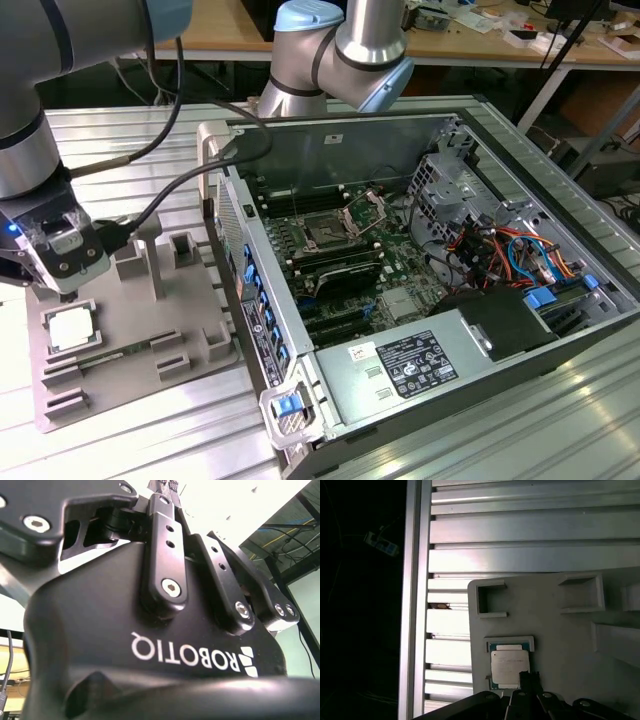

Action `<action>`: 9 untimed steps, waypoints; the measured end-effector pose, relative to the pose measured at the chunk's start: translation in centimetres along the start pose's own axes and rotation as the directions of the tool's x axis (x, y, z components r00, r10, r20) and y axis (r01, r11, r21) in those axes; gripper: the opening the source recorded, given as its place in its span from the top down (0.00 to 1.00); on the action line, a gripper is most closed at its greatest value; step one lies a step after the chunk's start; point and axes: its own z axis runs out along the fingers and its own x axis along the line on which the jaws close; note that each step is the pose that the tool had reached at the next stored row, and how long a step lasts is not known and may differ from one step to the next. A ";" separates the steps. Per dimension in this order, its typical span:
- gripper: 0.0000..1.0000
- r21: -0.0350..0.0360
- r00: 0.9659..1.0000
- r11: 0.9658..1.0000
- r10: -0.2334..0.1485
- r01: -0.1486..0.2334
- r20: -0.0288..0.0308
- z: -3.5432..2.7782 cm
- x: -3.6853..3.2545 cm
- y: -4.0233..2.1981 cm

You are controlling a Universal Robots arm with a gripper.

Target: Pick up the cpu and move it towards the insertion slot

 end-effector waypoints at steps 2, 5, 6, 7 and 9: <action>0.89 0.000 1.000 1.000 0.000 0.000 0.000 0.09 0.02 -0.07; 0.89 0.000 1.000 1.000 0.000 0.000 0.000 0.23 0.02 -0.14; 0.89 0.000 1.000 1.000 0.000 0.000 0.000 0.30 0.02 -0.16; 0.89 0.000 1.000 1.000 0.000 0.000 0.000 0.33 0.02 -0.17; 0.89 0.000 1.000 1.000 0.000 0.000 0.000 0.41 0.03 -0.18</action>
